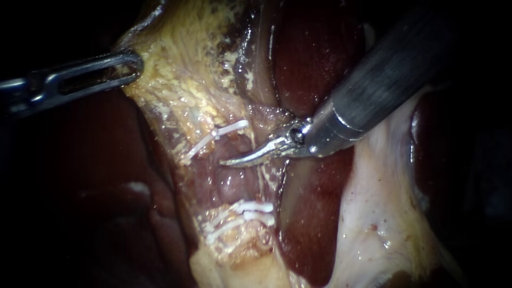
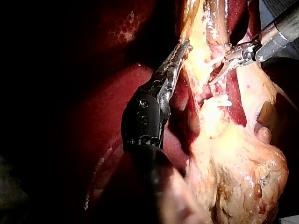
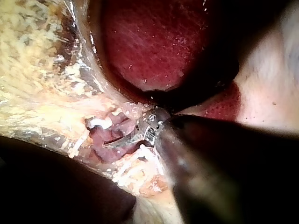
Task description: Go back from the cut right tube
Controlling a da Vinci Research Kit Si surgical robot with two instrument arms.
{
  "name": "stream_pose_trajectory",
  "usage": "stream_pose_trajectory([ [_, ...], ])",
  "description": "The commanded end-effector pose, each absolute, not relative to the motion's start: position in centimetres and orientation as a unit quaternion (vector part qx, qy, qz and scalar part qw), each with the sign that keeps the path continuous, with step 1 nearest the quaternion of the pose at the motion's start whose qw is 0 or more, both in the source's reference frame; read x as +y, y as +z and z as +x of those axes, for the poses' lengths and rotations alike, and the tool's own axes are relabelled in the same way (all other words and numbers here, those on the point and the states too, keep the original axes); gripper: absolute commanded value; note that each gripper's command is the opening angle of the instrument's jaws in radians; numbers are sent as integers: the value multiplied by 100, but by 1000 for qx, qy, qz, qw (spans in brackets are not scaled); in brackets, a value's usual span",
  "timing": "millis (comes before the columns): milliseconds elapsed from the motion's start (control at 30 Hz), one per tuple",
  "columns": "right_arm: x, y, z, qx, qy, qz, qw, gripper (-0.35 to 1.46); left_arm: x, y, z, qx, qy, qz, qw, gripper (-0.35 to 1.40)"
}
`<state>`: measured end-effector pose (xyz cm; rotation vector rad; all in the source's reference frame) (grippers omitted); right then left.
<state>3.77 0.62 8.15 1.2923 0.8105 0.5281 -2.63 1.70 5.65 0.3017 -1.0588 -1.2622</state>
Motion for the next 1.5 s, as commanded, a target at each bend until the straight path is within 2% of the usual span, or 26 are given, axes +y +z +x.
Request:
stream_pose_trajectory([
  [33, 62, 814, 377, 364, 236, 579, 691, -35, 170, 565, -263, -470, -560, 134, 670, -35],
  [200, 59, 811, 377, 363, 235, 579, 692, -35, 169, 565, -263, -470, -560, 134, 670, -35],
  [233, 59, 811, 377, 363, 234, 579, 692, -30, 169, 565, -263, -470, -560, 134, 670, -35],
  [267, 58, 810, 377, 364, 236, 577, 692, -5, 169, 565, -263, -470, -560, 134, 670, -35],
  [300, 57, 809, 377, 365, 239, 574, 693, 29, 169, 565, -263, -470, -560, 134, 670, -35],
  [367, 57, 808, 377, 367, 242, 571, 693, 52, 169, 565, -263, -470, -560, 134, 670, -35],
  [433, 56, 807, 377, 368, 243, 570, 694, 66, 169, 565, -263, -470, -560, 134, 670, -35],
  [733, 55, 805, 377, 366, 246, 570, 693, 71, 169, 565, -263, -470, -560, 134, 670, -35],
  [900, 51, 796, 374, 388, 231, 546, 706, 76, 169, 565, -262, -470, -560, 134, 670, -35],
  [1100, 40, 781, 360, 427, 183, 467, 752, 101, 168, 565, -262, -470, -560, 133, 670, -35],
  [1167, 35, 776, 352, 441, 167, 428, 771, 116, 168, 565, -262, -470, -560, 133, 670, -35],
  [1267, 32, 769, 339, 465, 146, 373, 789, 130, 168, 566, -262, -470, -560, 133, 670, -35],
  [1400, 30, 764, 328, 487, 114, 307, 810, 141, 167, 566, -263, -470, -560, 133, 670, -35],
  [1500, 31, 762, 324, 497, 90, 260, 823, 143, 167, 567, -263, -470, -560, 133, 670, -35],
])
